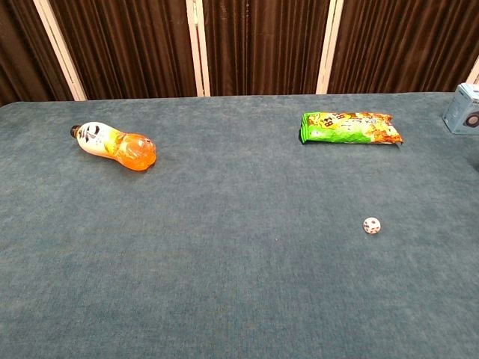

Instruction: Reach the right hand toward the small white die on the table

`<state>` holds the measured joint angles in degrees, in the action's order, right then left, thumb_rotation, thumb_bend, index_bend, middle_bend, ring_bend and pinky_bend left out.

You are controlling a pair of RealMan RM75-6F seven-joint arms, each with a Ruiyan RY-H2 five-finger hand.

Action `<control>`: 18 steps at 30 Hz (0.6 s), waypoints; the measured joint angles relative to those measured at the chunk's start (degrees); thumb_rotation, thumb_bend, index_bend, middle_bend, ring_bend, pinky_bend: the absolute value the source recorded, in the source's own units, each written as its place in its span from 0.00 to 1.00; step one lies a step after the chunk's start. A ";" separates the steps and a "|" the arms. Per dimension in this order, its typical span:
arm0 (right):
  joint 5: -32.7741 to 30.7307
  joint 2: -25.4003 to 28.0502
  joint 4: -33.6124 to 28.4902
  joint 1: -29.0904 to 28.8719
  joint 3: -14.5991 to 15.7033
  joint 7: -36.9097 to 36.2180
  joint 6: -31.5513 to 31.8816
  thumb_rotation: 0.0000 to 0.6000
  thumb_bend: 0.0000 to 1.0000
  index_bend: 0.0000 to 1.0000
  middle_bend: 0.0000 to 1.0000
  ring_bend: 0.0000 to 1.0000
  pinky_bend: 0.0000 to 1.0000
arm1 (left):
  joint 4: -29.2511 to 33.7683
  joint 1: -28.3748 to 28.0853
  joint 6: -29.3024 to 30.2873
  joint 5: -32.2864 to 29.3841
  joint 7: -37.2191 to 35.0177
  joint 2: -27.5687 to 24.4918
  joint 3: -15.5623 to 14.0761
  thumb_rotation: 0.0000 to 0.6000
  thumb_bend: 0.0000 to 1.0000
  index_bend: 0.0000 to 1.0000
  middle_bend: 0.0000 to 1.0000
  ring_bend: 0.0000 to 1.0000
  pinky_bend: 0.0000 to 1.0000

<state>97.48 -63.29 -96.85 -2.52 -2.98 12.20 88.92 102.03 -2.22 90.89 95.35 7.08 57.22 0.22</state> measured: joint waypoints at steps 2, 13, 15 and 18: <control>0.41 -0.89 1.89 -2.44 -0.09 -1.69 -3.39 1.00 0.32 0.00 0.80 0.78 0.96 | 0.18 -0.46 -1.24 -1.23 1.05 0.25 0.31 1.00 0.00 0.00 0.00 0.00 0.00; 0.82 -3.42 4.80 -15.71 0.55 -6.09 -25.39 1.00 0.48 0.00 0.85 0.83 1.00 | 1.08 -2.31 -4.77 -5.82 6.34 1.93 1.98 1.00 0.00 0.00 0.00 0.00 0.00; 0.18 -3.95 4.66 -17.46 0.62 -5.97 -28.42 1.00 0.48 0.00 0.85 0.83 1.00 | 0.94 -2.51 -5.30 -6.32 6.49 2.17 2.03 1.00 0.00 0.00 0.00 0.00 0.00; -1.20 -5.48 4.80 -20.00 0.74 -5.16 -32.76 1.00 0.48 0.01 0.85 0.83 1.00 | 0.64 -2.70 -5.75 -7.17 6.81 2.49 2.16 1.00 0.00 0.00 0.00 0.00 0.00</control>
<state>96.28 -68.77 -92.05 -22.52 -2.25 7.04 56.16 102.68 -4.92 85.15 88.18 13.89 59.70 2.38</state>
